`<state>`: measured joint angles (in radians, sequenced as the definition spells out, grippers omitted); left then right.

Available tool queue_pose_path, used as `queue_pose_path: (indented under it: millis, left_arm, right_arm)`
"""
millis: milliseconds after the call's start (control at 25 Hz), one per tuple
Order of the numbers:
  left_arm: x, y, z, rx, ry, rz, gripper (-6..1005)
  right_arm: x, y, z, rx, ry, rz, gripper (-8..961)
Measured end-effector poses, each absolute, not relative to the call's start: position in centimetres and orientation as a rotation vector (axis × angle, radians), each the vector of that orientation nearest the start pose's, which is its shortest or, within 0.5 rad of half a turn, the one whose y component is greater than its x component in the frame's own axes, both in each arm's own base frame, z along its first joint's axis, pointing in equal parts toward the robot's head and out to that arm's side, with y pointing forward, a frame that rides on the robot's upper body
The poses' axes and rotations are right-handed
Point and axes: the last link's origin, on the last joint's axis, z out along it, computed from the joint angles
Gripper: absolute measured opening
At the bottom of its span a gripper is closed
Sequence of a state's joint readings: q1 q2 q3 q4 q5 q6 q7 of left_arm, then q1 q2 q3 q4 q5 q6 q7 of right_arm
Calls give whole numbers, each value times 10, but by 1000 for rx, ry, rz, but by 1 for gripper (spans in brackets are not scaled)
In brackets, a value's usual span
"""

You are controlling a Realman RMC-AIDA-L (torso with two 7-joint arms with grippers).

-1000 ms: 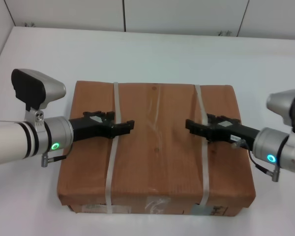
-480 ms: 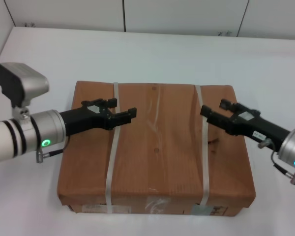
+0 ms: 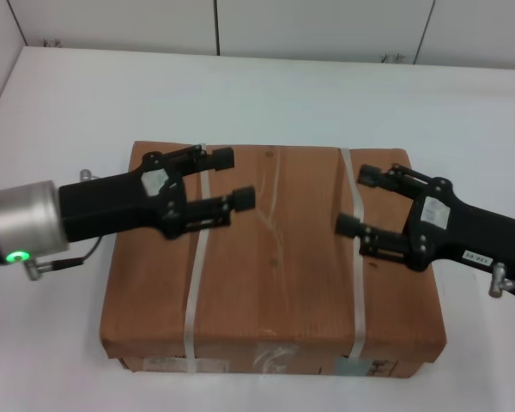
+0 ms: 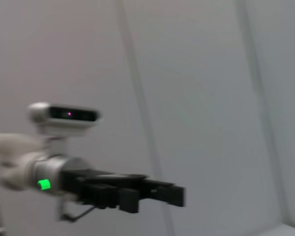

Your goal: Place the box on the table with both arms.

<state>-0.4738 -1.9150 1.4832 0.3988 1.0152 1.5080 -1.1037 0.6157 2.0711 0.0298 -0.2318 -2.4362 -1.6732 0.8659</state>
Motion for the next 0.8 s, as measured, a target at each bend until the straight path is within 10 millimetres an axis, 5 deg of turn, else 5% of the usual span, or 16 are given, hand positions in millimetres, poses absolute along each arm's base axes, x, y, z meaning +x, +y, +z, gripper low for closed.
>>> queue_pose_path:
  millis: [320, 800]
  left_arm:
    - [-245, 296, 14, -2770, -281, -1177, 747]
    - [-239, 295, 13, -2779, -244, -1217, 747]
  right_arm:
    - [251, 299, -30, -2665, 337, 1095, 842]
    - [248, 301, -29, -2672, 328, 1102, 844]
